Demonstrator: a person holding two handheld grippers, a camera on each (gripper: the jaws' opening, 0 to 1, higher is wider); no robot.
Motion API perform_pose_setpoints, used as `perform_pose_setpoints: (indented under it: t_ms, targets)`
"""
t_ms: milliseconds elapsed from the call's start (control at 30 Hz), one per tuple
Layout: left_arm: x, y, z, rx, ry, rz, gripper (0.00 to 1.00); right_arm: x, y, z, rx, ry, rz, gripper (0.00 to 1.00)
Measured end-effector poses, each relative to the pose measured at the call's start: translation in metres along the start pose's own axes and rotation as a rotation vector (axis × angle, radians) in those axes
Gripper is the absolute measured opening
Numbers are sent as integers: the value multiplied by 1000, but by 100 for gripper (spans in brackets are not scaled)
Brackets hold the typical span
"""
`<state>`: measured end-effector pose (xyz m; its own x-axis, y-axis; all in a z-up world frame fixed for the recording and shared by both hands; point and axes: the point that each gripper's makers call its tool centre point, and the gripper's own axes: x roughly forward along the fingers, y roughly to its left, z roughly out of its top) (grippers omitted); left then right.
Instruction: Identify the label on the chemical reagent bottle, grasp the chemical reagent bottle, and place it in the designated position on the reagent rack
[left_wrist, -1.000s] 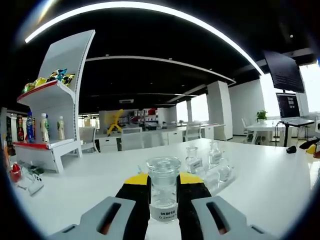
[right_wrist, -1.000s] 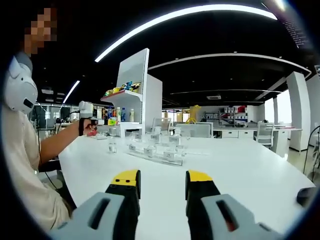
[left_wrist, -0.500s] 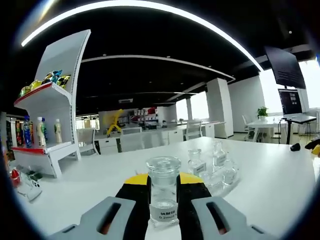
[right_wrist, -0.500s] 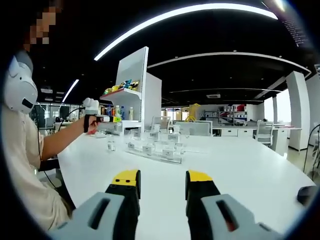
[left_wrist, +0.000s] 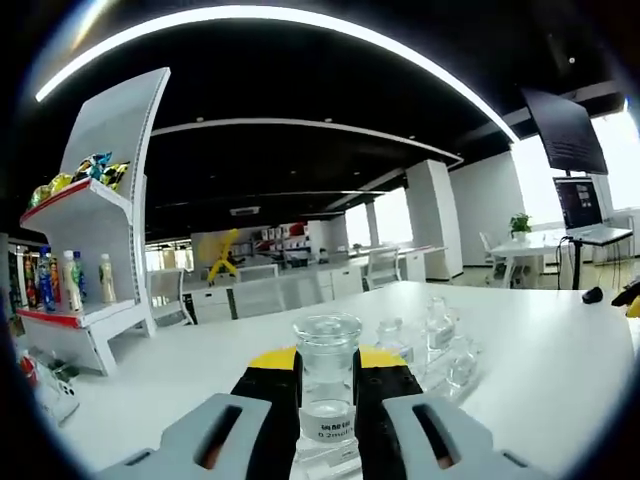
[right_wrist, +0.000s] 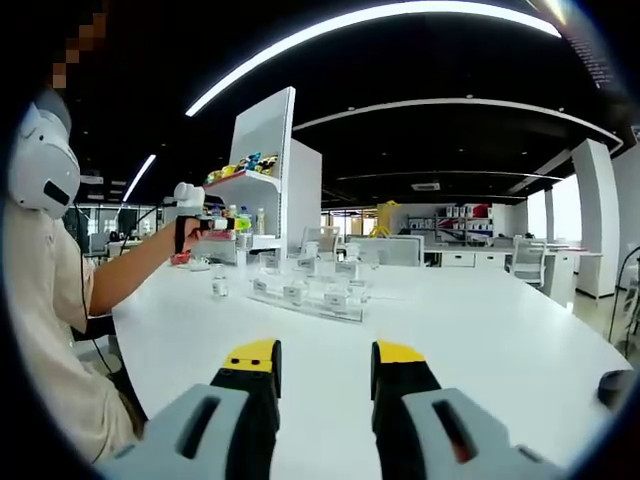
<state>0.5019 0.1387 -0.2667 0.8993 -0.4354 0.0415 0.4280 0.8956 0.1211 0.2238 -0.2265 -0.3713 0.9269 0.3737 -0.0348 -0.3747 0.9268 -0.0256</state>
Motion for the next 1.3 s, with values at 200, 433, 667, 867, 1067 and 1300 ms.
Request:
perform_pose_setpoints:
  t_ms: [200,433,667,867,1067,1300]
  targets:
    - [10,-6,5,-5,-4,-16,19,2,-1,1,-7,8,-9,36]
    - [17,-7,6,-25,-16,-25,19,4,-3,1,-15,21,-16,36]
    - [22,2,12,-30,-24,-9,19,6,-2,-1,-16,35,-17,35]
    - [33,9,12,-33,-23,-5,19,8,-1,2,-24,42,-17,35]
    - [45,11,10,-47,-23,0,19,11,-2,-3,-20,64,-21,35]
    - [55,16,10,-60,-36,16,19,14,-3,-3,-7,63,-19,35]
